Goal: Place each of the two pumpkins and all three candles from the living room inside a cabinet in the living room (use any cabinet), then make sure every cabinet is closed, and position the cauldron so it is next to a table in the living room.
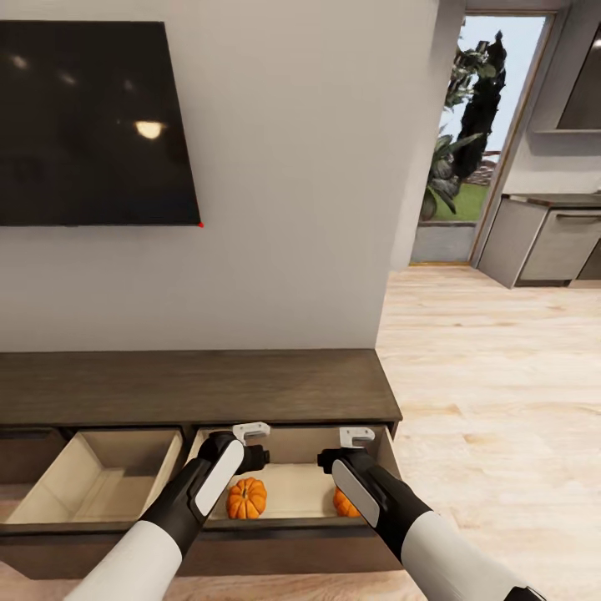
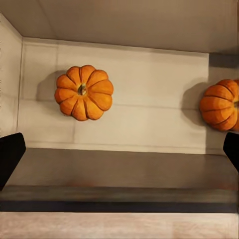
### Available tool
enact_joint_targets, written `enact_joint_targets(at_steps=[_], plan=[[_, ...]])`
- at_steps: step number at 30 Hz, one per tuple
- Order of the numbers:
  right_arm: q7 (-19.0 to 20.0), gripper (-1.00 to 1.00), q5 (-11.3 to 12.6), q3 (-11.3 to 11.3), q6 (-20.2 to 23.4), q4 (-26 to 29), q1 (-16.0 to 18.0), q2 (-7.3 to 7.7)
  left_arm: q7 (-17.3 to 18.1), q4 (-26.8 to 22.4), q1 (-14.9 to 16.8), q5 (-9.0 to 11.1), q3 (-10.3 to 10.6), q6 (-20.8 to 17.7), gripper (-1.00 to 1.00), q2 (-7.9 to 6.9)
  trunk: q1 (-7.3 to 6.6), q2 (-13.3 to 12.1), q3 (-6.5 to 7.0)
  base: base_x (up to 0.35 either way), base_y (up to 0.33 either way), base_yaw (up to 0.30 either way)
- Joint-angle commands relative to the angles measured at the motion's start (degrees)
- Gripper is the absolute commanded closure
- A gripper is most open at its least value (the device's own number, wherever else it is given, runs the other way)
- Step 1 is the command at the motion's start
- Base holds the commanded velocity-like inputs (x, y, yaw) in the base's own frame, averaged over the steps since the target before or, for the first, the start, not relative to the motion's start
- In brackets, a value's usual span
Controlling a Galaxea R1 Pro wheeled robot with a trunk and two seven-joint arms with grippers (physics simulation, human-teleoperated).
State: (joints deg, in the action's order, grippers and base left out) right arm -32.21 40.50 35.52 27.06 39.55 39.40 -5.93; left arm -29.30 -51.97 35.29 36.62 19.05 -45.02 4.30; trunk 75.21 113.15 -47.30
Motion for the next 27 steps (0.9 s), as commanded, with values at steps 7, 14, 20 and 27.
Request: enact_joint_targets(at_steps=[7,14,20,27], plan=[[-0.48,-1.00,0.45,0.25,0.01,0.09,0.06,-0.09,-0.58,-0.06,0.04,0.59,0.14,-0.07,-1.00,-0.05,-1.55,-2.80,1.21,0.000,0.000,0.000],[-0.48,-1.00,0.43,0.25,-0.09,0.09,0.06,-0.22,-0.59,-0.07,0.04,0.56,0.13,-0.07,-1.00,-0.06,-3.09,-5.60,2.46,-0.002,0.000,0.000],[-0.48,-1.00,0.42,0.25,-0.16,0.09,0.06,-0.23,-0.66,-0.14,0.04,0.48,0.20,-0.07,-1.00,-0.08,-4.41,-8.01,3.54,-0.225,0.000,0.000],[-0.48,-1.00,0.37,0.26,-0.34,0.09,0.06,-0.23,-0.67,-0.15,0.04,0.47,0.20,-0.07,-1.00,0.00,-5.94,-10.82,4.80,-0.318,0.000,0.000]])
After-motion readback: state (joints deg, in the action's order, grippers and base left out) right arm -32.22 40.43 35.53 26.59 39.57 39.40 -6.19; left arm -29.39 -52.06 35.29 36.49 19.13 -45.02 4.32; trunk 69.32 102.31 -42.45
